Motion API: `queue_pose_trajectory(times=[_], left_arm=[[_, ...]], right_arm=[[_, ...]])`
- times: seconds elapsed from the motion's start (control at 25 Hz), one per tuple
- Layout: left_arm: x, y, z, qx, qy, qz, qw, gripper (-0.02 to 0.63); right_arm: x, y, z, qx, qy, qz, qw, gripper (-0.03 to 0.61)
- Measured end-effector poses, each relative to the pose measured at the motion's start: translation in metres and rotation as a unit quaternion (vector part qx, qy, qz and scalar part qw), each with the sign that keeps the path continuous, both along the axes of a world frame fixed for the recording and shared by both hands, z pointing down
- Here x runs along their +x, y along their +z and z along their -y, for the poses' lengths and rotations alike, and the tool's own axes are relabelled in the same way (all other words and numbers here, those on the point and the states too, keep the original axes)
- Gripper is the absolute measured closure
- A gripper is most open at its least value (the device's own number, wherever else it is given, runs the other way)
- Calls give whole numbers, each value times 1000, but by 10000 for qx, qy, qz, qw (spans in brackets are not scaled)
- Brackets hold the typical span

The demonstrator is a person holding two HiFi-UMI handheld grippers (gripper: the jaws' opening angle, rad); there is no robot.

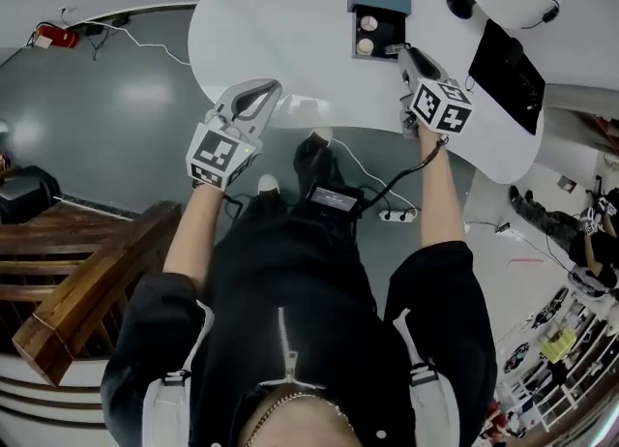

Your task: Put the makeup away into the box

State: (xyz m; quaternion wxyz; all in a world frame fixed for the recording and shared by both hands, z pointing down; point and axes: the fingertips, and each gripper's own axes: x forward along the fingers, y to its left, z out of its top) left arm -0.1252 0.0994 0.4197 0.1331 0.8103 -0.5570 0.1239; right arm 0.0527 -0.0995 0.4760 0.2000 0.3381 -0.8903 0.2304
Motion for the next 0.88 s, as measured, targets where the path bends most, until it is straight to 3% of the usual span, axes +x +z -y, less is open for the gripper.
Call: queue_pose_trajectory(times=[0.4,0.88], left_arm=[[-10,23,36,-221,-160,-66,9996,600],[-34,31,50,-308,-344,-85,9989,600]], right_arm=[[-12,69,27,-785,-431,-976,9912,489],[-29,81,54,-614,-340,-1253,9896,476]])
